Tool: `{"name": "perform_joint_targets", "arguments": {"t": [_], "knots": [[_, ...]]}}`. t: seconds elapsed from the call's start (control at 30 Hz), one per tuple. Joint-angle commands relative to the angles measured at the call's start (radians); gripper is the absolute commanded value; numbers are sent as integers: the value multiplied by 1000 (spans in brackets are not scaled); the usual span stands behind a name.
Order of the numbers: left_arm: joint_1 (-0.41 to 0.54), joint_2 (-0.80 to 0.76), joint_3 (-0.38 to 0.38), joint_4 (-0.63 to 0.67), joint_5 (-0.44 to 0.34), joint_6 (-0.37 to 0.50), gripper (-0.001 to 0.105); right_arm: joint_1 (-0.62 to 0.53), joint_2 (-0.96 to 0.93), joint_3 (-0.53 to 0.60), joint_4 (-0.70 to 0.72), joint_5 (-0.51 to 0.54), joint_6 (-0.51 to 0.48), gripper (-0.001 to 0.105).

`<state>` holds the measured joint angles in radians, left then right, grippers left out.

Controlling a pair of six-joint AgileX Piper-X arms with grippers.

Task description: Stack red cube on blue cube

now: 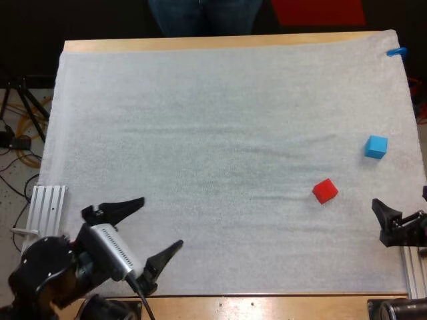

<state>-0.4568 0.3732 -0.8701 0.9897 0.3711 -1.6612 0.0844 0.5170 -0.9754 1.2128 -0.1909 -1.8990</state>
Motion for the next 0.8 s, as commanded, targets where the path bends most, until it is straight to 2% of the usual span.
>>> {"name": "perform_joint_targets", "arguments": {"t": [0.0, 0.1, 0.17, 0.3, 0.57, 0.77], "knots": [[-26, 18, -10, 2, 7, -1, 87, 15, 21, -18, 23, -20, -15, 85], [-74, 47, -10, 10, -11, 9, 87, 54, 68, -38, 41, -18, -15, 85], [-101, 69, -10, 18, -67, 15, 87, 88, 102, -48, 41, -1, -15, 85], [-108, 99, -10, 22, -113, 22, 87, 144, 162, -51, 41, 37, -9, 85], [-108, 142, -10, 22, -115, 22, 87, 281, 403, -73, 31, 175, -20, 85], [-108, 143, -10, 22, -115, 22, 87, 308, 611, -73, -36, 216, -63, 85]]}}
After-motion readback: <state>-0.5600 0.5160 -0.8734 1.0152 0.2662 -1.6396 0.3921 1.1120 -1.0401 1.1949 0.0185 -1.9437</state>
